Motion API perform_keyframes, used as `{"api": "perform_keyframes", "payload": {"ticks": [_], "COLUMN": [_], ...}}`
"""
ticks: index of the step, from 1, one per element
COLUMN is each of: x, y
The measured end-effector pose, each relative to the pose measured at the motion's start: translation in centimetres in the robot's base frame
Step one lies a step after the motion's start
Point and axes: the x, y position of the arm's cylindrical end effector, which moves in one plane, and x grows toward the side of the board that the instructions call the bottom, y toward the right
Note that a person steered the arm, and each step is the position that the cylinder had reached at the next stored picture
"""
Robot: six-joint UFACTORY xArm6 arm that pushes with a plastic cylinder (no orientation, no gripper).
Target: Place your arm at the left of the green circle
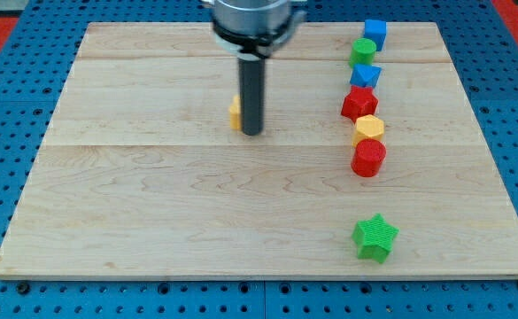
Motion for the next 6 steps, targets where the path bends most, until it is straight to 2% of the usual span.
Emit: {"api": "perform_keyframes", "payload": {"ticks": [1, 2, 3, 4, 5, 6], "x": [-4.4, -5.8, -6.6, -10.6, -13.1, -17.7], "y": [1.1, 2.9, 8.5, 12.2, 9.8, 9.3]}}
